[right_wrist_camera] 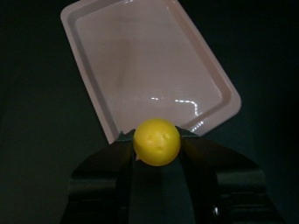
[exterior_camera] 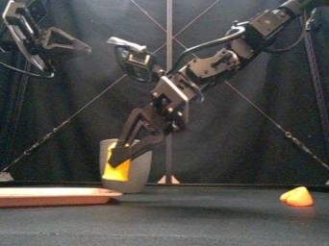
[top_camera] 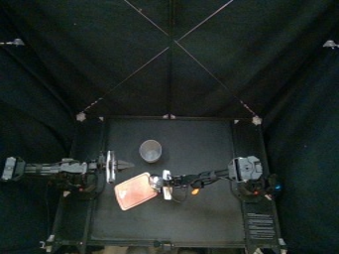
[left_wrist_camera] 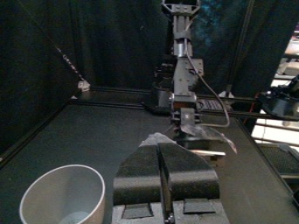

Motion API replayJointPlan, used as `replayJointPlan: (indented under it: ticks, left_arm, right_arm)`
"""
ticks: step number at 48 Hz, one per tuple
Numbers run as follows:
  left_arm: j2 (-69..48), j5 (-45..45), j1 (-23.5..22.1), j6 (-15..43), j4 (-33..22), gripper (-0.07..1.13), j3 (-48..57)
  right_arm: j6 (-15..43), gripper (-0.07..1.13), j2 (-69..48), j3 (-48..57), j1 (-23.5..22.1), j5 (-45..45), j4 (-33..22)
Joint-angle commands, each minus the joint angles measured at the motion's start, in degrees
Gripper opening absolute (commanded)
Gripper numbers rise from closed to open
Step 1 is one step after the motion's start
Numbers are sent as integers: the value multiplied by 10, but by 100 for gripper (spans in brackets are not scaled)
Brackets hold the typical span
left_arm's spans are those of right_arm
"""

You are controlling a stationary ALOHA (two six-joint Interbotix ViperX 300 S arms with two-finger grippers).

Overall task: Pick the yellow can then place it on the pink plate
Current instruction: Place yellow can on the pink plate

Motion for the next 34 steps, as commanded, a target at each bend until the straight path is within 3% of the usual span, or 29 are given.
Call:
replayJointPlan:
  ticks: [1, 26, 34]
  left_arm:
    - [3, -4, 4, 2, -1, 1, -7]
    - [3, -5, 17, 2, -1, 1, 3]
    - [3, -5, 18, 0, -2, 1, 4]
  right_arm:
    - [1, 66, 9, -54, 0, 11, -7]
    - [4, 68, 98, -202, 4, 74, -7]
    - [3, 70, 113, -226, 5, 110, 24]
